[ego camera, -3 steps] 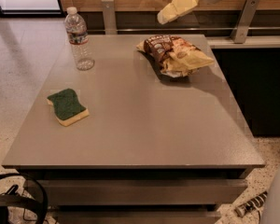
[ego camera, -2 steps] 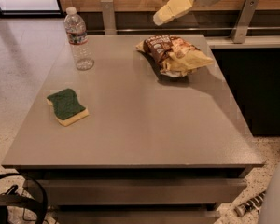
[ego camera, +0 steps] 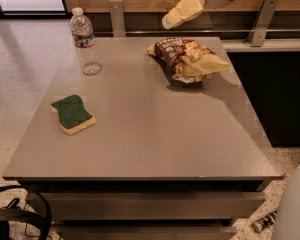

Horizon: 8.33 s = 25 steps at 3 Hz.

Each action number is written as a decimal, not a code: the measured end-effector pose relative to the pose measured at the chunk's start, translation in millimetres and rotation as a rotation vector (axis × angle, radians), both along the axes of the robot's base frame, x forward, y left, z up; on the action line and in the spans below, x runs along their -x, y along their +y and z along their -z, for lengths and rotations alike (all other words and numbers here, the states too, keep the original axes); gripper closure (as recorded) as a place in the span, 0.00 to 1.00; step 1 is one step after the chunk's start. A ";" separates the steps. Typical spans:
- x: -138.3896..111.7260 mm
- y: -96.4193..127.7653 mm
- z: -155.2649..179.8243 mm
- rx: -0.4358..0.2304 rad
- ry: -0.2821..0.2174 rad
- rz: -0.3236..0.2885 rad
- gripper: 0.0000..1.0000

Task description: Move brown chip bag near sponge

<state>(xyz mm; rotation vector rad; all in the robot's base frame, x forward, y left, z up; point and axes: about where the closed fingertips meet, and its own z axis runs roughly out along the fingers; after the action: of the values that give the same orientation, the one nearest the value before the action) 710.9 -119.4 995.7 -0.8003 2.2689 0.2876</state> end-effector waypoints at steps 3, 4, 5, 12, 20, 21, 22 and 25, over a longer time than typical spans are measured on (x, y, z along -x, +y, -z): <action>-11.0 13.5 107.9 0.125 0.241 0.034 0.00; -6.0 16.2 133.8 0.169 0.278 0.018 0.00; 0.5 21.7 157.9 0.205 0.311 -0.006 0.00; 1.7 26.8 165.0 0.206 0.331 -0.026 1.00; 213.7 68.2 8.5 0.075 -0.192 -0.635 1.00; 232.9 92.0 18.2 0.120 -0.231 -0.749 1.00; 234.9 95.0 18.0 0.127 -0.238 -0.763 0.82; 238.8 99.8 13.3 0.135 -0.247 -0.772 0.14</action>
Offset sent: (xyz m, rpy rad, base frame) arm 0.0149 0.0101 -0.1145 -0.1290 0.2748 -0.0513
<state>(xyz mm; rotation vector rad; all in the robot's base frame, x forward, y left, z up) 472.1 -19.5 982.5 -1.6676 1.6782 0.3573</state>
